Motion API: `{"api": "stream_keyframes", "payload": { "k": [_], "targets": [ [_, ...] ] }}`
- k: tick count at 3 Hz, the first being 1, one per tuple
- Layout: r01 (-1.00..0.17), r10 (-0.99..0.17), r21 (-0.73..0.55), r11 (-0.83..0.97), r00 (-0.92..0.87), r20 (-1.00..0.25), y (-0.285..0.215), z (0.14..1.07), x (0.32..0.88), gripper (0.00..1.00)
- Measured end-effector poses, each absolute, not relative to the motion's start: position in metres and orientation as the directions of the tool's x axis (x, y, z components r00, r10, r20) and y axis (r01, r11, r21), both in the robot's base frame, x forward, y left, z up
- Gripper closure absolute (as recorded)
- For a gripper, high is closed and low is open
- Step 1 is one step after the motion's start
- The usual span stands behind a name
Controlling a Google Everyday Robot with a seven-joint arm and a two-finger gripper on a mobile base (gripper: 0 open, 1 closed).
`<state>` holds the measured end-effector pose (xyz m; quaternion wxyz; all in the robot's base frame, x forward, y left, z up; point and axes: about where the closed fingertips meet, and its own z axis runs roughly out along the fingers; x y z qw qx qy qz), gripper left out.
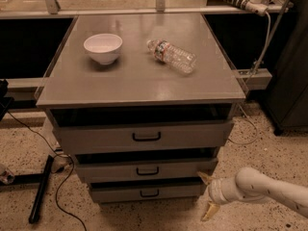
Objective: Open bottom drawer
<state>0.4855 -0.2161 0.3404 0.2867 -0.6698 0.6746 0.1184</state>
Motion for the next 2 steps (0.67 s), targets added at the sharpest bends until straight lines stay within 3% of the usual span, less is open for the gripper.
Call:
{"api": "stream_keyframes", "payload": {
  "k": [2],
  "targets": [
    [-0.966, -0.849, -0.24, 0.094, 0.048, -0.526, -0.213, 0.287, 0.499, 0.0]
  ]
}}
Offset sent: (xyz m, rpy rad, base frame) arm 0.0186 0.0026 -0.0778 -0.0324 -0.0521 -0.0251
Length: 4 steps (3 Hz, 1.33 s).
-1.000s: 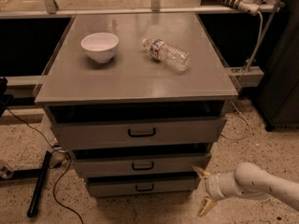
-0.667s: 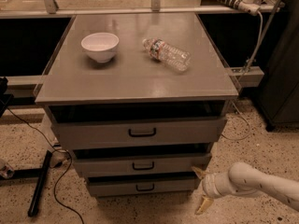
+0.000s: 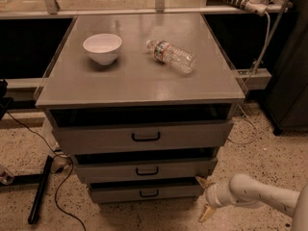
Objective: Open bottom drawer
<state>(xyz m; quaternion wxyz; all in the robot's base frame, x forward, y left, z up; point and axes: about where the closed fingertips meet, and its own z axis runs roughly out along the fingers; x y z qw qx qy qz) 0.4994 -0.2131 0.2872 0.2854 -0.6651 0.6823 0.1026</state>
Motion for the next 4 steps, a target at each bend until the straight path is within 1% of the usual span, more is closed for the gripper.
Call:
{"api": "stream_keyframes", "payload": {
  "k": [2, 4],
  "targets": [
    [-0.946, -0.807, -0.319, 0.063, 0.14, -0.574, -0.203, 0.257, 0.49, 0.0],
    [-0.948, -0.806, -0.315, 0.041, 0.155, -0.572, -0.193, 0.245, 0.496, 0.0]
  ]
}}
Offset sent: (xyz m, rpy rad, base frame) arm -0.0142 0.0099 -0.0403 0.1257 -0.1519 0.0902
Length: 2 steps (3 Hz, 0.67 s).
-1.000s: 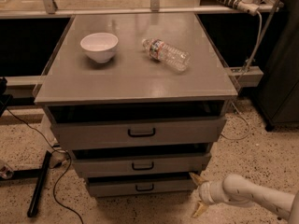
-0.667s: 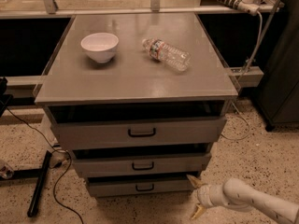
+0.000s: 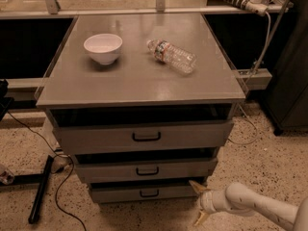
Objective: Open bottom drawer
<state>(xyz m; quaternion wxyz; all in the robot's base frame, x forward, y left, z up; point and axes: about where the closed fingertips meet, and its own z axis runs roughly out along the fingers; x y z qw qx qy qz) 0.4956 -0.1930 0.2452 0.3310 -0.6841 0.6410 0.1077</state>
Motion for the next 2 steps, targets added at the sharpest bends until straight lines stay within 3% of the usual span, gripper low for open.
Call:
{"api": "stream_keyframes", "payload": {
  "k": [2],
  "targets": [
    [-0.96, -0.79, -0.278, 0.021, 0.154, -0.593, -0.171, 0.202, 0.516, 0.0]
  ]
}}
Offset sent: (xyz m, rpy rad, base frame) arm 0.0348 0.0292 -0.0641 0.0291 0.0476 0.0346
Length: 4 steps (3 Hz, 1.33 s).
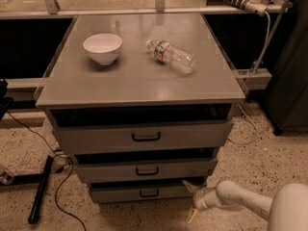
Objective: Open bottom drawer
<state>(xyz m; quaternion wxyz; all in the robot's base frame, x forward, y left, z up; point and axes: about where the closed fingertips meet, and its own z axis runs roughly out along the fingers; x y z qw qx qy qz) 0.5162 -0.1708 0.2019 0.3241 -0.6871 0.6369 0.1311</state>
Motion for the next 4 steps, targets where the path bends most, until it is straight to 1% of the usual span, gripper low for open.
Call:
{"api": "stream_keyframes", "payload": {
  "k": [2, 4],
  "targets": [
    [-0.951, -0.789, -0.31, 0.001, 0.19, -0.584, -0.153, 0.188, 0.544, 0.0],
    [-0.945, -0.818, -0.325, 0.03, 0.164, -0.551, -0.162, 0.162, 0.57, 0.0]
  ]
}}
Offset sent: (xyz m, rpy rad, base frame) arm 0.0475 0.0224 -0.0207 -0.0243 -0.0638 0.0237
